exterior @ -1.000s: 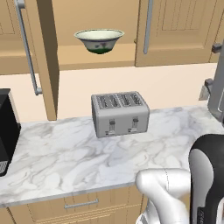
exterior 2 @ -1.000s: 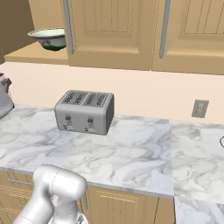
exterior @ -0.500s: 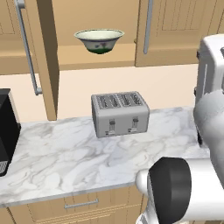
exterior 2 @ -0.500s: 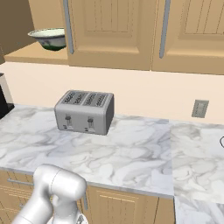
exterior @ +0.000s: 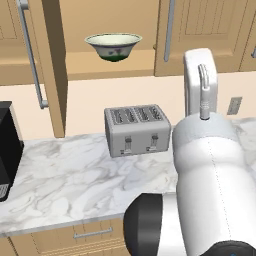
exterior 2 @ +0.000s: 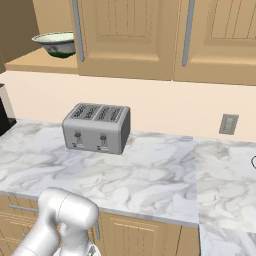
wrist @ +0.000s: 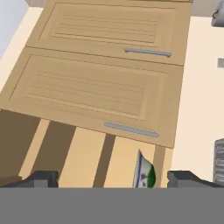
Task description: Open the cabinet. Pick the bowls from the counter and place them in the cabinet. Then close the cabinet.
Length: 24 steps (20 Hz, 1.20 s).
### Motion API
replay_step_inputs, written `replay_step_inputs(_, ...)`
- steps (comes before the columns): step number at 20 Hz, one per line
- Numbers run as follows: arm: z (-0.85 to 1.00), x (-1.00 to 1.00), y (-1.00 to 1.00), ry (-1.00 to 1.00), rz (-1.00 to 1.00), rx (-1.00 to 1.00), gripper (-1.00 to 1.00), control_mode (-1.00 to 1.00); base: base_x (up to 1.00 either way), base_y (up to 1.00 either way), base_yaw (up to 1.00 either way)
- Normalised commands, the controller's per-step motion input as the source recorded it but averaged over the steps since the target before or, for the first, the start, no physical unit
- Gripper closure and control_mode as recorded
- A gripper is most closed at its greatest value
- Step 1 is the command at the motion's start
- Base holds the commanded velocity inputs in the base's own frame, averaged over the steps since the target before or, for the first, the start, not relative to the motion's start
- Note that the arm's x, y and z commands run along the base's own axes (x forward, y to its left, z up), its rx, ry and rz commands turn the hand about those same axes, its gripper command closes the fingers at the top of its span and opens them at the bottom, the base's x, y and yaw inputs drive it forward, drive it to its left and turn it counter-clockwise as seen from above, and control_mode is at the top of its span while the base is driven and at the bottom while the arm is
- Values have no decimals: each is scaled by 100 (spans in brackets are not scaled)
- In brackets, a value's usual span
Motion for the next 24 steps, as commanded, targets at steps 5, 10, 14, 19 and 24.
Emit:
replay_step_inputs(5, -30, 0, 59, 0, -5, 7, -100, -100, 0, 0, 0)
replay_step_inputs(10, -35, 0, 69, 0, -8, 7, -100, -100, 0, 0, 0)
replay_step_inputs(14, -29, 8, 84, 0, -9, 2, -100, -100, 0, 0, 0)
replay_step_inputs(19, -9, 25, 90, -1, -10, 0, -100, -100, 0, 0, 0)
replay_step_inputs(24, -1, 40, 74, 4, -5, -4, -100, -100, 0, 0, 0)
